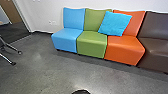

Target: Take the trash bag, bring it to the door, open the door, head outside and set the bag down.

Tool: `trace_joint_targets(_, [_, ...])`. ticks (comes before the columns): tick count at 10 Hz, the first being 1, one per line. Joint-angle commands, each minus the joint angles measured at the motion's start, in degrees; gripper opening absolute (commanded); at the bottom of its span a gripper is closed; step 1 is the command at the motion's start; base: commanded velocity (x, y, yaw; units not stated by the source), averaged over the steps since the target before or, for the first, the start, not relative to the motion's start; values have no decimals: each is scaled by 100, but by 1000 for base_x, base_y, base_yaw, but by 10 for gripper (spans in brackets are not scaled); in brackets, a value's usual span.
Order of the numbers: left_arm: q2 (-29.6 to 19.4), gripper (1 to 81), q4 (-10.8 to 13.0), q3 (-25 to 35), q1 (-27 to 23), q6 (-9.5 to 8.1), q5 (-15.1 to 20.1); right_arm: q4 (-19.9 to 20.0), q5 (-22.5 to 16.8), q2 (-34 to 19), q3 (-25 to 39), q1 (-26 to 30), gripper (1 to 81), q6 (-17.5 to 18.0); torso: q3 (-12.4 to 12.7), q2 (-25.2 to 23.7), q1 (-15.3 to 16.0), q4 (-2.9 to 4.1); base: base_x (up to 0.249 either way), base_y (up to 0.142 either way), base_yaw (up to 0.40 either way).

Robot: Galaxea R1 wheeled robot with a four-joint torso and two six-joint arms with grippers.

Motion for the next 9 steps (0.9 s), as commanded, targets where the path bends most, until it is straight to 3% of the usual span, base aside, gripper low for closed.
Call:
trace_joint_targets(1, [-83, 811, -77, 27, -623, 15, 365, 113, -292, -333, 107, 386, 811, 12, 13, 13, -9, 0, 0, 0, 0])
trace_joint_targets(4, [127, 811, -42, -307, -456, 24, 285, 113, -292, -315, 116, 386, 811, 12, -232, -242, 162, 0, 0, 0, 0])
trace_joint_targets(6, [582, 811, -7, -1172, -377, 41, 294, 122, -292, -315, 116, 386, 811, 12, -223, -223, 164, 0, 0, 0, 0])
trace_joint_targets(8, [795, 811, 11, -1555, -368, 103, 268, 113, -292, -306, 107, 333, 811, 12, -225, -225, 164, 0, 0, 0, 0])
trace_joint_targets(9, [795, 811, 116, -1564, -377, 103, 32, 113, -292, -280, 81, 307, 811, 12, -225, -225, 164, 0, 0, 0, 0])
